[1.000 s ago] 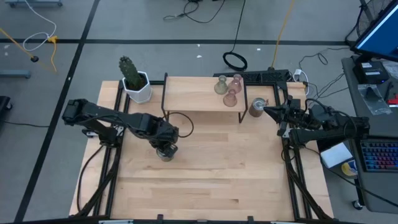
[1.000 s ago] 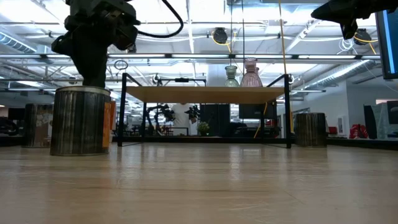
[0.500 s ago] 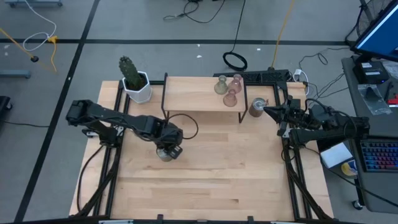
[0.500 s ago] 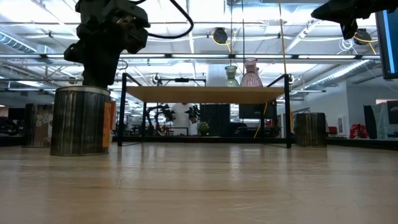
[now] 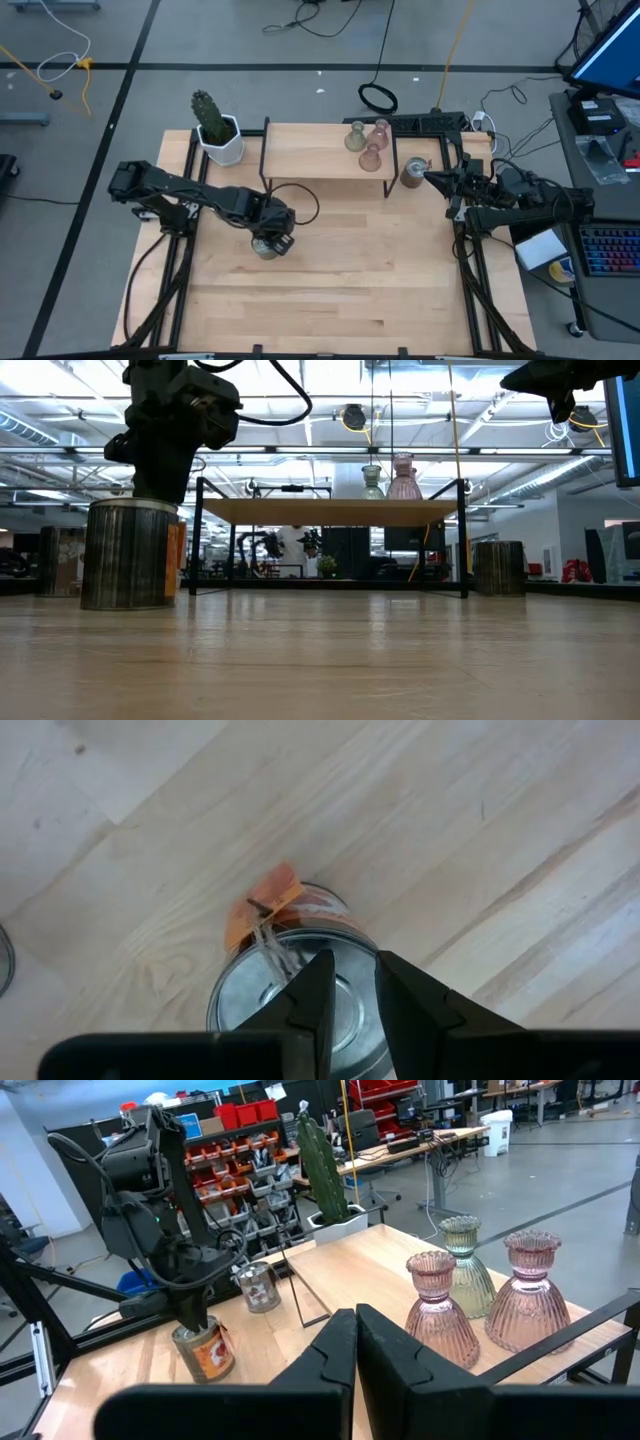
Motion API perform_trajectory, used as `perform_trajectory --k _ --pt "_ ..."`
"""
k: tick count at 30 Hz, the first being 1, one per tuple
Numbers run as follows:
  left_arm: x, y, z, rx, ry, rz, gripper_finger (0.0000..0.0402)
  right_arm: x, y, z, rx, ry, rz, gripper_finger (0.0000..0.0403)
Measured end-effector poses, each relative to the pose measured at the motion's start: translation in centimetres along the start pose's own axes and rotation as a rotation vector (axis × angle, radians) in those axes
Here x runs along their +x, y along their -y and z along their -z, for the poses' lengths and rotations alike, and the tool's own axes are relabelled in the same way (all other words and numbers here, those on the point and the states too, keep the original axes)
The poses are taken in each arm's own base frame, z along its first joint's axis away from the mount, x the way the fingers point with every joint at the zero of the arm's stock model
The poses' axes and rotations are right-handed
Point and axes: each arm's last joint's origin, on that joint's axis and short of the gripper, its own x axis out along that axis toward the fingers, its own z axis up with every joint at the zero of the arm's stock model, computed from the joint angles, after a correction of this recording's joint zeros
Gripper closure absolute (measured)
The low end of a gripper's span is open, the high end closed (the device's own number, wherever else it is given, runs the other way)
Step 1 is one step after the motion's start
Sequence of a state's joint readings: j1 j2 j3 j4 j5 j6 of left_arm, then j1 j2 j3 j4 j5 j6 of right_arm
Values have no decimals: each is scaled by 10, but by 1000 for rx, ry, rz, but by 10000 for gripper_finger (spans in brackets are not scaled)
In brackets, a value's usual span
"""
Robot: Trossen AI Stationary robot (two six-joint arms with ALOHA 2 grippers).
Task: Pick & Place candle stick holders
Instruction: Put the orange scented candle on the shelf
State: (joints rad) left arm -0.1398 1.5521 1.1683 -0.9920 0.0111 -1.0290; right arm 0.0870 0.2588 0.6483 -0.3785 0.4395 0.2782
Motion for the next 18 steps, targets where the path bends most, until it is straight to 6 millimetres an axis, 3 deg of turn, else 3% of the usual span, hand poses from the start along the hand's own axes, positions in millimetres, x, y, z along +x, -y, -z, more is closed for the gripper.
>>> perform_trajectory --k 13,18 --pt "18 5 -3 10 -38 -45 325 0 0 0 -3 -2 1 399" --pt "14 5 -3 -4 -8 -29 325 0 0 1 -5 -8 2 399"
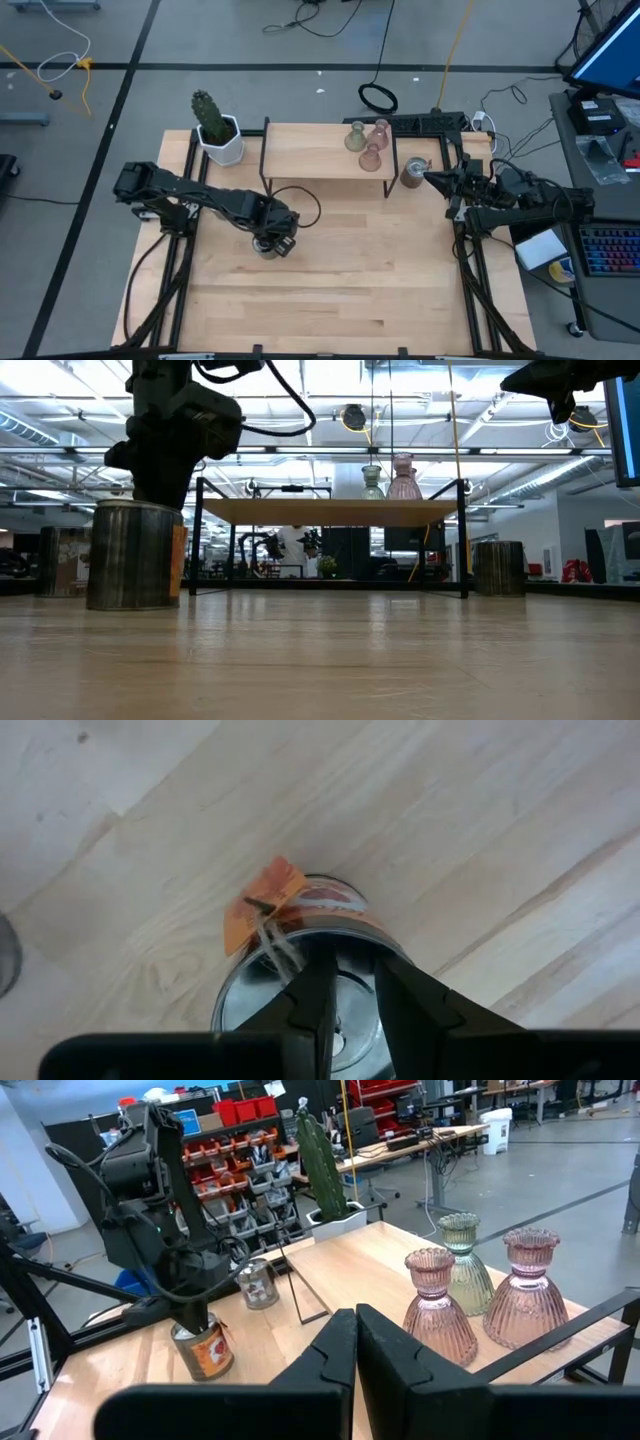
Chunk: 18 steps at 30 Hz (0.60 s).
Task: Pick & Place candle stick holders
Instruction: Put the orange scented candle on the shelf
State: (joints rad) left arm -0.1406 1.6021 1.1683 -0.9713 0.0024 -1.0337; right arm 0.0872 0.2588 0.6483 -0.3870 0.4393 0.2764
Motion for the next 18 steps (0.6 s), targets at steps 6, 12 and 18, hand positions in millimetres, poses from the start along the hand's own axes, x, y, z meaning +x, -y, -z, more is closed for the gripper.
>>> perform_trajectory --k 6,12,18 --pt "-26 -8 3 -57 99 53 325 0 0 0 0 0 0 399" --pt "-39 -18 12 -97 109 9 326 0 0 0 0 0 0 399" --pt "-39 -16 24 -100 71 -20 326 0 0 0 10 0 0 399"
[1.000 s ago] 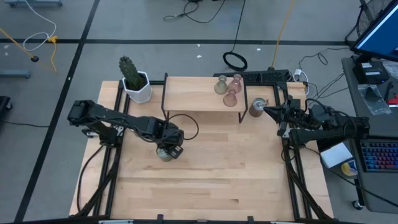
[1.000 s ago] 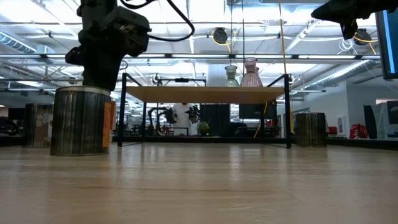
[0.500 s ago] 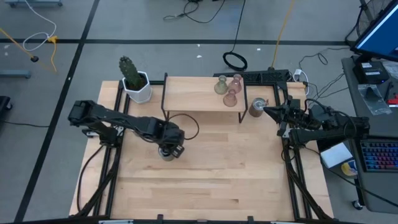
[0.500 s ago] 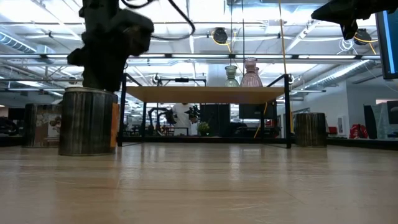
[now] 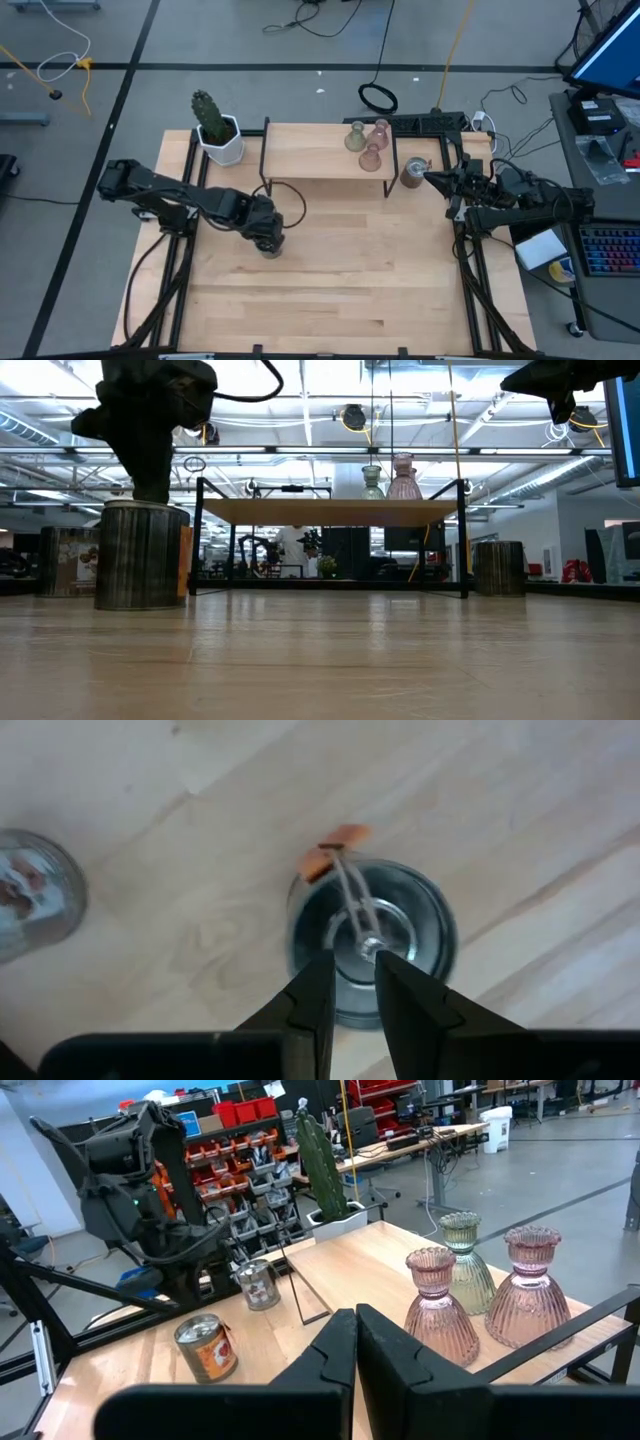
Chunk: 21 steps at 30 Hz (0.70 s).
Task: Pick & Place candle stick holders
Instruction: Put the orange scented candle on the shelf
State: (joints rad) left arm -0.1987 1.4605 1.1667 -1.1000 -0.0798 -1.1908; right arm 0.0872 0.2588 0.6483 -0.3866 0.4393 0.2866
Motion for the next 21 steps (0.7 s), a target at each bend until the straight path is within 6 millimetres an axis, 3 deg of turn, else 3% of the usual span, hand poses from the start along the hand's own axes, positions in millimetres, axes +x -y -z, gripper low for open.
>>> perform_trajectory --k 6,21 --pt "1 5 10 -8 -9 -1 326 0 0 0 0 0 0 399" --pt "30 4 29 -57 -46 28 326 0 0 0 7 0 0 399"
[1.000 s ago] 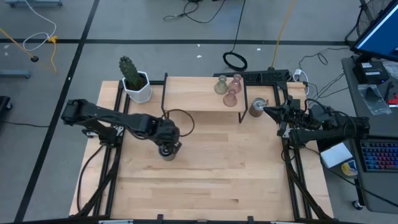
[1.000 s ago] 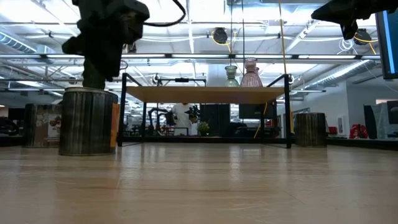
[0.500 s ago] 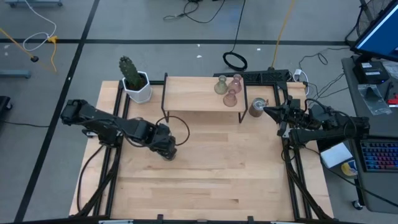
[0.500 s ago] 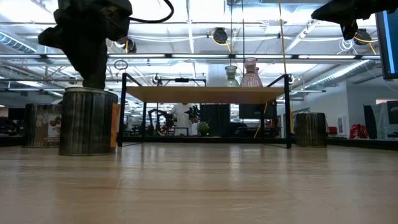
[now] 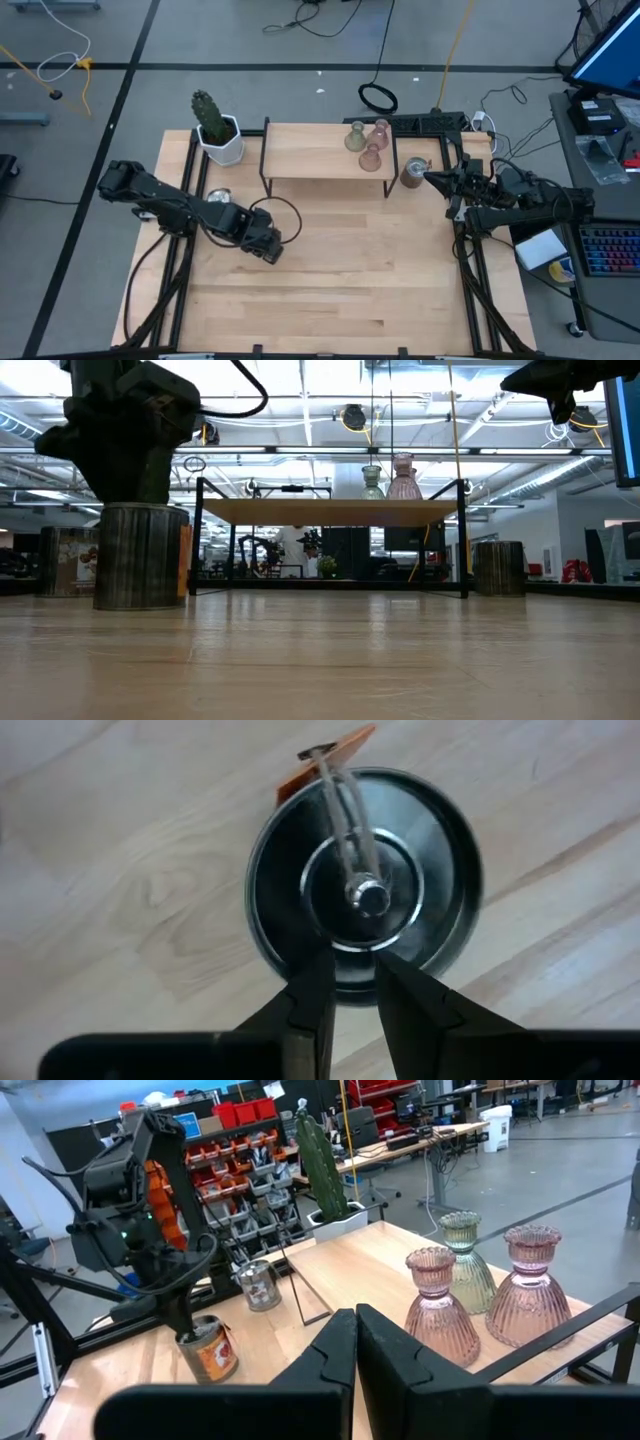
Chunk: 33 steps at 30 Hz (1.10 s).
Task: Pick & Place candle stick holders
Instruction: Put the orange scented candle on the shelf
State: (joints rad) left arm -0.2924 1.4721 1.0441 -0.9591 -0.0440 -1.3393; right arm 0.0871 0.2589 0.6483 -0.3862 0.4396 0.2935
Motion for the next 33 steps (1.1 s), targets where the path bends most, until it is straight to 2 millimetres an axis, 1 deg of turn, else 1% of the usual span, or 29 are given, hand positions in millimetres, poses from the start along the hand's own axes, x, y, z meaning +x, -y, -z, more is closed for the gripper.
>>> perform_trajectory --k 8,12,17,23,33 --pt "8 -1 1 -6 -18 38 326 0 0 0 9 0 0 399" --pt "1 -2 0 -12 -2 56 326 0 0 0 9 0 0 399" --pt "-12 -4 -5 -29 64 97 326 0 0 0 9 0 0 399" --pt "-12 -5 -13 -27 88 98 326 0 0 0 9 0 0 399" --pt "-9 -13 -32 -5 105 57 326 0 0 0 9 0 0 399"
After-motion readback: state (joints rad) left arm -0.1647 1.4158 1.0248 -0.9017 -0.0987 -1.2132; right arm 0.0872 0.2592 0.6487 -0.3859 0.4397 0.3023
